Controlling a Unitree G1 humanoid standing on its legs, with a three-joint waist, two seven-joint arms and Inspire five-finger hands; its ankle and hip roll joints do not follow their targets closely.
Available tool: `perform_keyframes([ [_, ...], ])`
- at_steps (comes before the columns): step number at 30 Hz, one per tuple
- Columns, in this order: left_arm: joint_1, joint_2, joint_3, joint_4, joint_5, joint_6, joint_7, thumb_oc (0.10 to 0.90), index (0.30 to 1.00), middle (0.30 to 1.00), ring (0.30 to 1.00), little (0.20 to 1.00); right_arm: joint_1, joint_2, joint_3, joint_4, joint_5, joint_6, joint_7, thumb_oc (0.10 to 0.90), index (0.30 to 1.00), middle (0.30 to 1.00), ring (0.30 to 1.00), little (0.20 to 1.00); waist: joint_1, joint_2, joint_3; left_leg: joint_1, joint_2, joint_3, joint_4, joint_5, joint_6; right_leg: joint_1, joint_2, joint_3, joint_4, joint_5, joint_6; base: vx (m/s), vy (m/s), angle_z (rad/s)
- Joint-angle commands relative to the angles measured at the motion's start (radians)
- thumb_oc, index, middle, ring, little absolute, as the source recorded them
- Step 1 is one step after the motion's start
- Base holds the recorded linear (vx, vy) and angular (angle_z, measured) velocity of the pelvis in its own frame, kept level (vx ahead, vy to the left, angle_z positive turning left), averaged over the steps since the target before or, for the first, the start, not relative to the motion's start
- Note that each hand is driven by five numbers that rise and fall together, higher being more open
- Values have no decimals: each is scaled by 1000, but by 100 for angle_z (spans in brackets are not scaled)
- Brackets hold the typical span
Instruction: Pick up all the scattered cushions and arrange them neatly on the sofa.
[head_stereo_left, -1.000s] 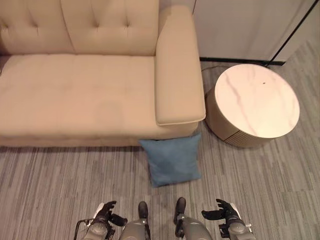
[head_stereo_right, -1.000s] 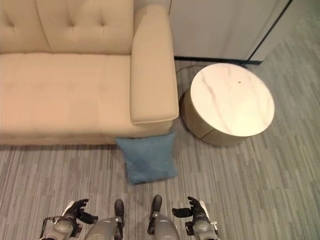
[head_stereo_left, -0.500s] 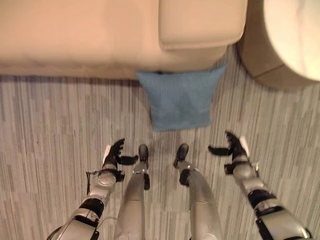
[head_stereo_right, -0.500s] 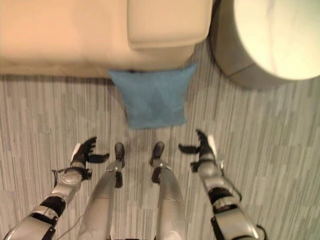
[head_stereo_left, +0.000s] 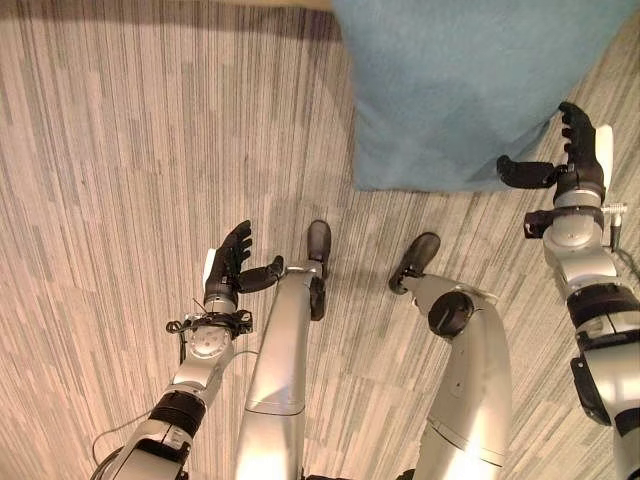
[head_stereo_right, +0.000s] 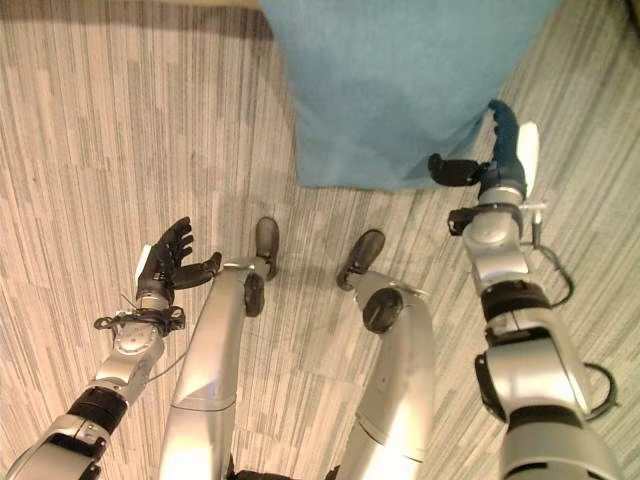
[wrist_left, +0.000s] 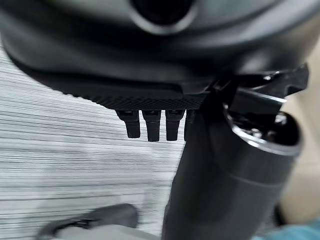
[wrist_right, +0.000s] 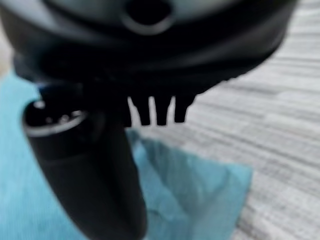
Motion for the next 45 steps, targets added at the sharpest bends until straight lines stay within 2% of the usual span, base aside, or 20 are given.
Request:
perform_keyframes([
  [1,200,27,2,-15,-1,-18,29,800,900,900,900,900,81,-38,39,-43,8,-55,-49,800,900,900,900,900,-20,0,-137,7,-23,-14,-37,-11,1,58,-6,92,-37,-42,115,25,1,14],
  [3,203,34,-3,-44,-14,-25,29,800,900,900,900,900,38,-36,71,-50,11,-56,-52,800,900,900,900,900,-10,3,-135,-17,-33,-21,-33,-6,2,34,-17,95,-23,-44,116,20,7,13],
  [4,203,37,-5,-57,-15,-27,32,800,900,900,900,900,18,-39,87,-57,8,-57,-54,621,632,632,632,632,-6,4,-135,-28,-37,-22,-32,-4,3,23,-19,98,-16,-45,116,11,-1,15],
  [5,200,37,-8,-66,-19,-29,32,800,900,900,900,900,-3,-36,104,-67,6,-58,-55,400,300,300,300,300,0,4,-136,-36,-41,-24,-29,-2,3,17,-22,100,-15,-45,116,21,-1,11],
  [11,185,22,-18,-83,-20,-30,34,800,900,900,900,900,-29,2,140,-202,-17,-75,-66,400,300,300,300,300,7,-1,-154,-48,-53,-33,-46,16,-6,18,-34,96,-25,-41,118,7,3,2],
  [16,162,2,-19,-66,2,-22,35,800,900,900,900,900,23,24,110,-294,-48,-83,-69,400,300,300,300,300,1,-15,-175,-3,-63,-36,-114,35,-14,76,-24,70,-89,-27,129,-31,-17,9],
  [19,144,-11,-21,-49,24,-16,31,800,900,900,900,900,75,39,67,-349,-69,-91,-77,400,300,300,300,300,-8,-24,-187,73,-59,-45,-202,58,-20,159,-5,39,-171,-7,145,-74,-20,4],
  [21,135,-25,-20,-43,45,-7,26,800,900,900,900,900,175,81,3,-417,-92,-101,-83,400,300,300,300,300,-25,-33,-201,204,-49,-61,-329,84,-23,282,19,7,-280,28,169,-92,-4,3],
  [23,134,-26,-20,-40,50,-5,23,800,900,900,900,900,200,91,-8,-429,-101,-102,-83,400,300,300,300,300,-27,-35,-201,244,-47,-63,-363,91,-25,318,28,-3,-313,38,174,-31,2,3],
  [26,145,-32,-16,-35,67,3,10,800,900,900,900,900,327,135,-55,-512,-137,-108,-71,400,300,300,300,300,-44,-52,-209,407,-35,-79,-493,113,-33,468,41,-14,-447,85,196,-55,-2,1],
  [29,155,-30,-16,-35,78,9,6,800,900,900,900,900,372,149,-72,-541,-146,-106,-65,400,300,300,300,300,-47,-58,-209,466,-33,-83,-535,121,-35,518,47,-15,-487,98,199,-16,-2,-1],
  [30,168,-35,-14,-24,87,17,-5,800,900,900,900,900,439,180,-93,-584,-156,-112,-55,400,300,300,300,300,-58,-71,-228,543,-34,-85,-581,124,-38,595,48,-23,-548,114,204,0,0,0],
  [34,227,-39,2,-15,90,28,-23,800,900,900,900,900,564,212,-132,-642,-185,-107,-33,400,300,300,300,300,-65,-97,-243,765,-30,-85,-712,144,-48,808,60,-48,-690,155,218,32,0,-7],
  [36,291,-33,34,-22,102,38,-40,800,900,900,900,900,666,207,-174,-703,-226,-100,-13,400,300,300,300,300,-71,-116,-263,965,-24,-80,-825,160,-57,1011,79,-73,-816,180,231,151,22,-9],
  [37,310,-33,48,-16,108,42,-48,800,900,900,900,900,704,202,-203,-736,-231,-100,0,400,300,300,300,300,-73,-129,-286,1036,-24,-73,-878,198,-56,1097,85,-95,-890,220,231,93,38,-4],
  [38,311,-33,47,-17,108,42,-48,800,900,900,900,900,706,202,-204,-737,-231,-99,0,400,300,300,300,300,-72,-128,-281,1044,-24,-73,-883,199,-56,1105,86,-96,-894,222,231,133,36,3],
  [41,378,-43,107,-76,106,46,-56,800,900,900,900,900,802,189,-291,-838,-243,-104,29,400,300,300,300,300,-77,-160,-376,1272,-2,-45,-1021,204,-64,1346,127,-105,-1051,240,254,300,36,3],
  [45,395,-64,160,-116,63,43,-49,800,900,900,900,900,804,183,-323,-897,-229,-111,55,400,300,300,300,300,-76,-182,-487,1451,-1,6,-1113,189,-60,1487,156,-75,-1135,251,268,219,56,-35],
])
